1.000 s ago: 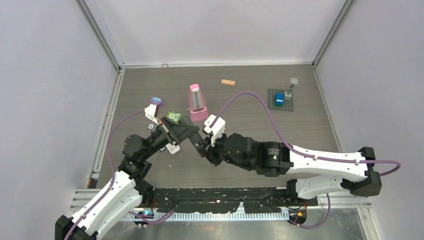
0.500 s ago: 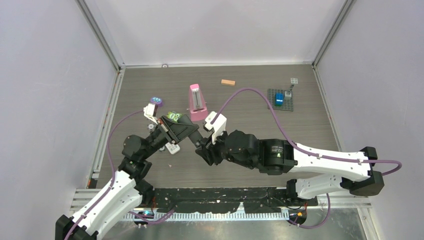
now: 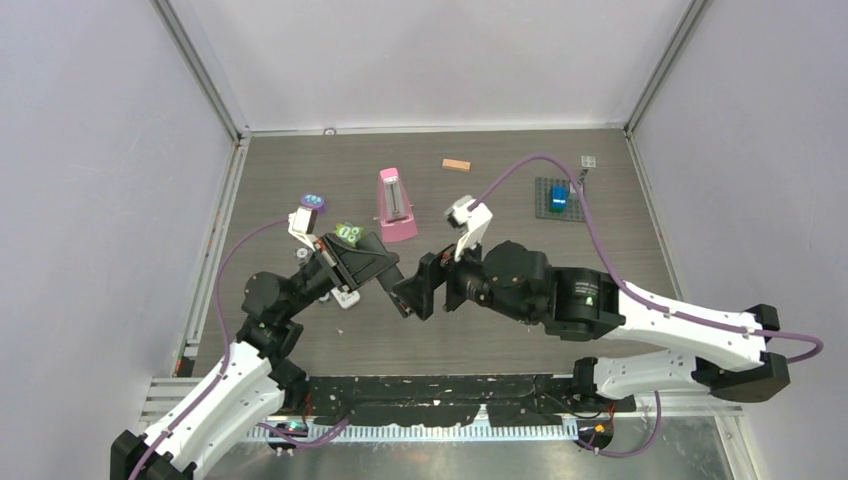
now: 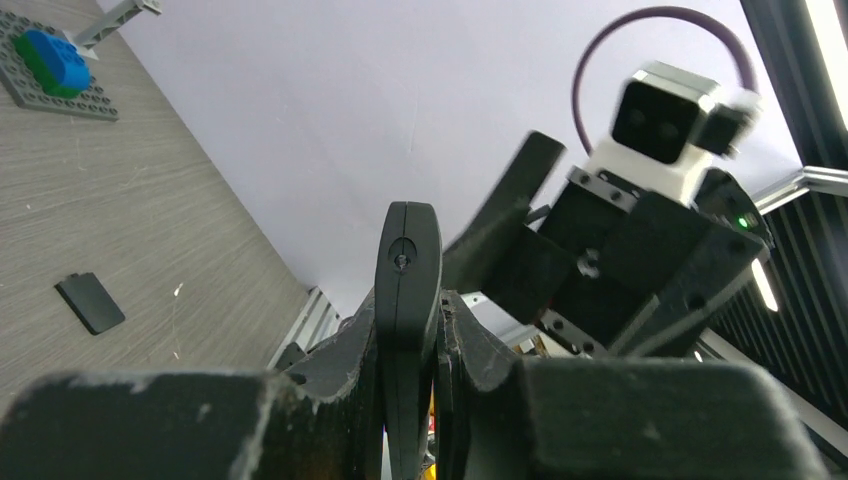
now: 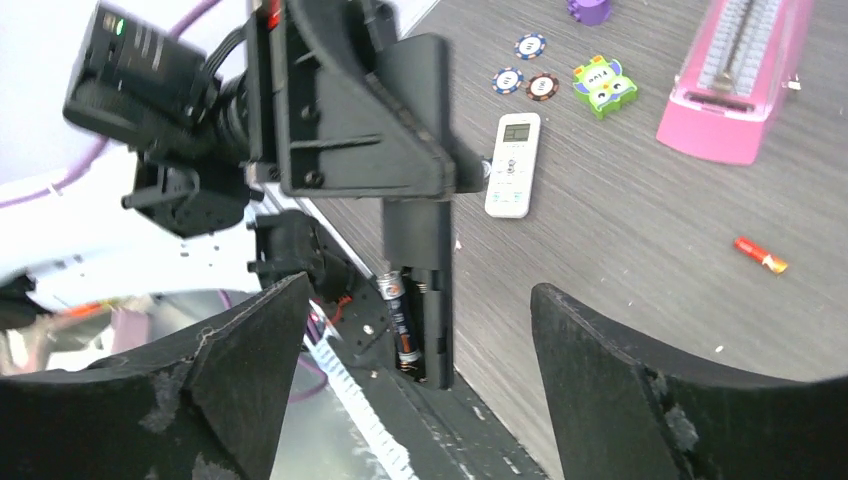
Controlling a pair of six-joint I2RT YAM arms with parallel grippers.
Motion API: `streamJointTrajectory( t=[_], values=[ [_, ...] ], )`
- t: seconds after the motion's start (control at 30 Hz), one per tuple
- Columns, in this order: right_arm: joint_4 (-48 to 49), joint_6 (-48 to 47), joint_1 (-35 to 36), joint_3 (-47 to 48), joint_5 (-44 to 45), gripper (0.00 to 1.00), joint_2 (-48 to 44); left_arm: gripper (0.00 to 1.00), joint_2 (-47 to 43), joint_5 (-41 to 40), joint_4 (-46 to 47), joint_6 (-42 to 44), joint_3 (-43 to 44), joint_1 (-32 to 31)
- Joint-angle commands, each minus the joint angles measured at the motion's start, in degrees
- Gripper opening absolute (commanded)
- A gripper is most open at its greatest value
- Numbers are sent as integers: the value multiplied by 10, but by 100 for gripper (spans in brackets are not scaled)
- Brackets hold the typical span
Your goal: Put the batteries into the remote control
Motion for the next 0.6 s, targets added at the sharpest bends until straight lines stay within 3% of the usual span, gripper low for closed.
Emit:
streamJointTrajectory(
  t=[0.0, 0.13, 0.3, 0.57],
  values=[
    [37, 130, -33, -39, -16, 88, -42, 0, -8, 22, 32, 23, 14, 0],
    [83, 178, -65, -88, -63, 94, -47, 0, -7, 28, 37, 25, 15, 0],
    [162, 218, -85, -131, -122, 94, -35, 0, -5, 30, 37, 29, 14, 0],
    [204, 245, -94, -145, -165, 91, -20, 0, -6, 27, 28, 29, 13, 0]
  ],
)
